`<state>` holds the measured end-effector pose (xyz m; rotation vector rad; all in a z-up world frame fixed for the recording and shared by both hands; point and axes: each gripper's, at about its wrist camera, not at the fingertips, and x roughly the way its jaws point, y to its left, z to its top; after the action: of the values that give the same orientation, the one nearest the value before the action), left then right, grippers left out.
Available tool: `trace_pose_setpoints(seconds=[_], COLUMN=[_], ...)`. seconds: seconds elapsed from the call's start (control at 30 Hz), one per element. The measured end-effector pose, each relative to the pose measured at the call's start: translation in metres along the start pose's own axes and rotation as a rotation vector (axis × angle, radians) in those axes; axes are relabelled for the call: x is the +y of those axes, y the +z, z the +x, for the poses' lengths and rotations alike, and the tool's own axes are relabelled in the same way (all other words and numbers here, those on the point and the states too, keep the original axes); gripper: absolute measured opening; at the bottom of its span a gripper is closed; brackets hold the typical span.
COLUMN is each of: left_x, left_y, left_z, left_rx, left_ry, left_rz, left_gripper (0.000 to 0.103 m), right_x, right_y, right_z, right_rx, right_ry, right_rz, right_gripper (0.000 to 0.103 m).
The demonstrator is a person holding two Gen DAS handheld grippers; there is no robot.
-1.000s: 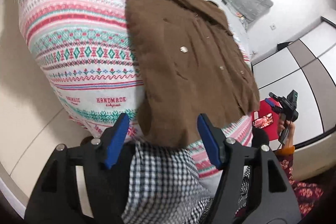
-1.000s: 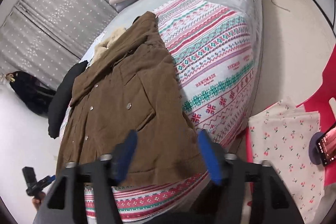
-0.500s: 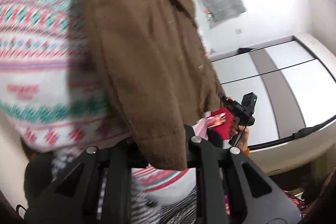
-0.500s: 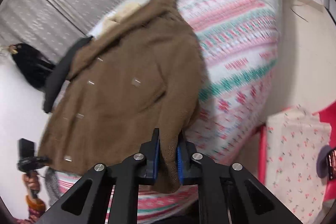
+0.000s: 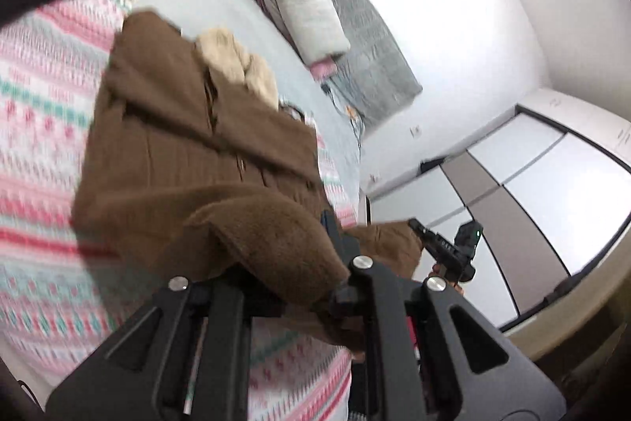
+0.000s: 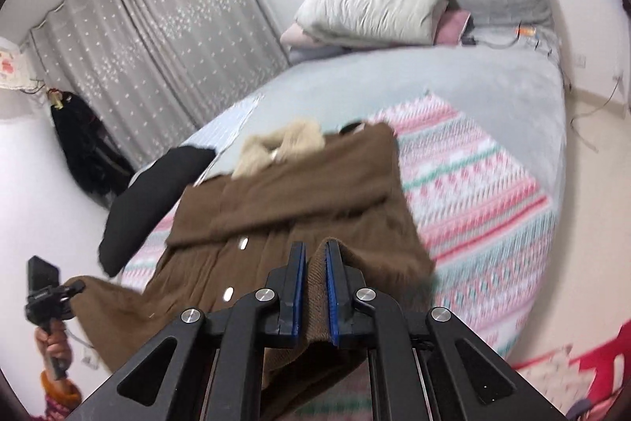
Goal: Fold large clothes
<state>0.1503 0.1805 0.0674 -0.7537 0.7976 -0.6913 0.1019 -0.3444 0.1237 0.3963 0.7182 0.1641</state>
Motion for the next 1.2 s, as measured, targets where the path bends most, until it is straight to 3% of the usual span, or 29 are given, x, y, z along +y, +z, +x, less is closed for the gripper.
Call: trace_pose_setpoints(seconds=[0.23, 0.43, 0.57, 0.63, 0.7, 0.73, 0.77, 0.83, 0.93, 1.07, 1.2], left_x=[0.041, 0.099, 0.141, 0.162, 0.175, 0.177, 0.174, 0.166, 0.144, 0.126, 0.153], left_y=[0.072, 0.112, 0.126, 0.132, 0.135, 0.137, 0.137, 0.135, 0.129, 0.119, 0.108], left_z=[0.007, 0.055, 0.099, 0.12, 0.132, 0.132, 0.127, 0.117, 0.097, 0.079, 0.089], left_rx=[-0.123, -0.161, -0.145, -0.092, -0.04, -0.035, -0.036, -0.037, -0.053, -0.056, 0.048], left_ry=[0.041, 0.153, 0.303, 0.376, 0.405, 0.402, 0.382, 0.312, 0.289, 0.4, 0.456], left_rz=[-0.033, -0.082, -0.114, -0.131, -0.155, -0.161, -0.162, -0.138, -0.04, 0.143, 0.093], left_gripper=[0.014, 0.014, 0.014, 0.017, 0.017, 0.018, 0.02, 0.045, 0.075, 0.077, 0.077], right_x=[-0.015, -0.054, -0.083, -0.097, -0.103, -0.105, -0.105, -0.101, -0.094, -0.09, -0.091], right_y=[0.061, 0.1, 0.112, 0.111, 0.107, 0.105, 0.1, 0.091, 0.08, 0.068, 0.052], right_z=[0.04, 0.099, 0.142, 0.16, 0.172, 0.176, 0.181, 0.186, 0.189, 0.206, 0.236], right_rx=[-0.102, -0.077, -0.053, -0.042, -0.012, 0.002, 0.027, 0.066, 0.09, 0.156, 0.238], right_ry=[-0.131, -0.218, -0.222, -0.222, -0.199, -0.185, -0.167, -0.142, -0.132, -0.136, -0.132], right_rz=[-0.003, 0.051, 0.127, 0.174, 0.21, 0.217, 0.215, 0.186, 0.114, 0.077, 0.108], right_gripper=[0.007, 0.007, 0.008, 0.009, 0.017, 0.029, 0.043, 0.063, 0.068, 0.069, 0.069])
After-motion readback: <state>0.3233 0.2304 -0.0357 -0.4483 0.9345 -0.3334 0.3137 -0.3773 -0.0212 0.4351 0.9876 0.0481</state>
